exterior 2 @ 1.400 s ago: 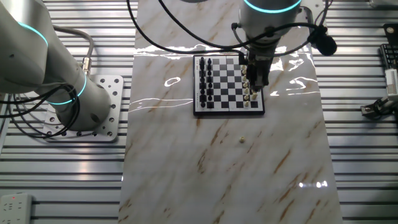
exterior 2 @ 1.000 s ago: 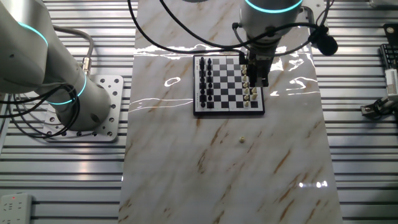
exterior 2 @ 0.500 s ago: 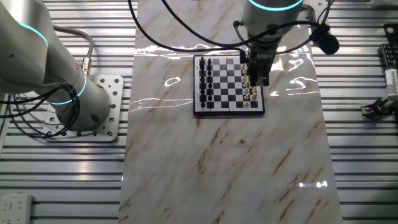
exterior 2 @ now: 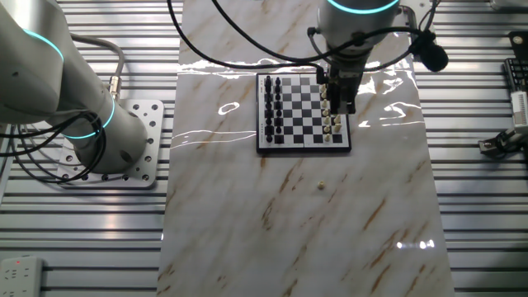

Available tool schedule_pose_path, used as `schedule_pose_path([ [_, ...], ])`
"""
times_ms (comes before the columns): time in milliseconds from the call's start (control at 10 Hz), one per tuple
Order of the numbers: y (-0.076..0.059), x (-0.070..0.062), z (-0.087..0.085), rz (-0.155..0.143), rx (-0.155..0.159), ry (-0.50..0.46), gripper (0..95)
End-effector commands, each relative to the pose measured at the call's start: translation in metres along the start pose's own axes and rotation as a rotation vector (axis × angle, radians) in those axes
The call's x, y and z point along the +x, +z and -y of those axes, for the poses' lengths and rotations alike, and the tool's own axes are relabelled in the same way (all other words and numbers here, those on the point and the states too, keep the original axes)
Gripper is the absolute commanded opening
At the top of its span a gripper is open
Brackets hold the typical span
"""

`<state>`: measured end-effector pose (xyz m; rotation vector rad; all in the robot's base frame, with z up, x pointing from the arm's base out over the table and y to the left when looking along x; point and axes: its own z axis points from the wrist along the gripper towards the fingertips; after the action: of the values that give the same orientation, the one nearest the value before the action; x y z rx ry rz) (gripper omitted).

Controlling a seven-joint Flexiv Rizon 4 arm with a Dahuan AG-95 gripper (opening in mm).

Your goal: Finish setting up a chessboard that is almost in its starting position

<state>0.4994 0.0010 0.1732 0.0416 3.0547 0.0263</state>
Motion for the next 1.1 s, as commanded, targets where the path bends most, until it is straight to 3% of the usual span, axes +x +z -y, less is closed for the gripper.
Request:
schedule_pose_path([
  [100,0.000,0.000,0.000,-0.007,0.007,0.002,0.0],
  [400,0.005,0.000,0.003,-0.009,0.006,0.003,0.0],
  [600,0.028,0.001,0.030,-0.005,0.005,-0.018,0.0],
  [800,0.050,0.017,0.061,0.003,0.006,-0.047,0.0],
  [1100,0.064,0.033,0.083,0.003,0.018,-0.066,0.0],
])
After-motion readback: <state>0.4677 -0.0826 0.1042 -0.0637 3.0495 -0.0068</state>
